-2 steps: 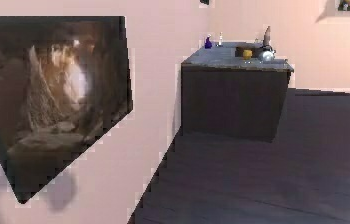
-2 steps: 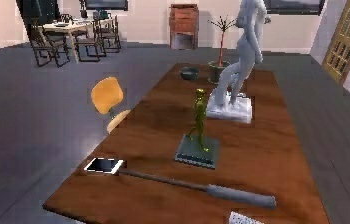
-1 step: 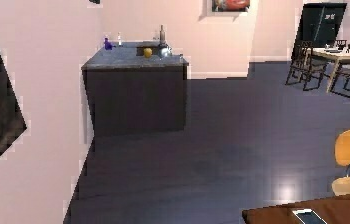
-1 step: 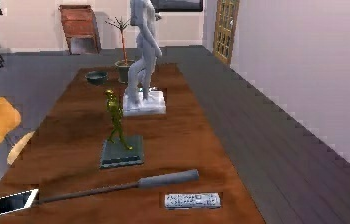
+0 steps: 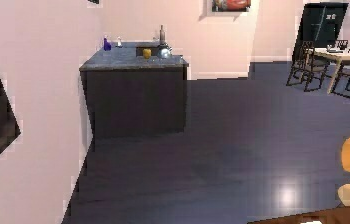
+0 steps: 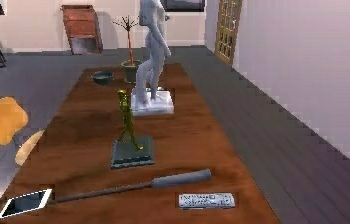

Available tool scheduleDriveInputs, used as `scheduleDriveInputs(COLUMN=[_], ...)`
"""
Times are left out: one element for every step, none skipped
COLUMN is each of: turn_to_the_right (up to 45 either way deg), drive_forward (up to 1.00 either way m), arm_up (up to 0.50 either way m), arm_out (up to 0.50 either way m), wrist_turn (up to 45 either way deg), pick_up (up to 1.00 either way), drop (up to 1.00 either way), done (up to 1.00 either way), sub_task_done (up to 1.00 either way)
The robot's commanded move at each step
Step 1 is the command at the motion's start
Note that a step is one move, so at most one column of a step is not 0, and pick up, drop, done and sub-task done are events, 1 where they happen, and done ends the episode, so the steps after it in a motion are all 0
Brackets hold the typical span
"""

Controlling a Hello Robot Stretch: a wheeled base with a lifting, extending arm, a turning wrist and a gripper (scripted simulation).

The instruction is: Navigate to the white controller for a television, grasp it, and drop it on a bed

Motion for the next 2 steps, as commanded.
scheduleDriveInputs(turn_to_the_right=[21.0,0.0], drive_forward=[0.0,0.0], arm_up=[0.0,0.5], arm_out=[0.0,0.0], wrist_turn=[0.0,0.0], pick_up=[0.0,0.0], drop=[0.0,0.0], done=[0.0,0.0], sub_task_done=[0.0,0.0])
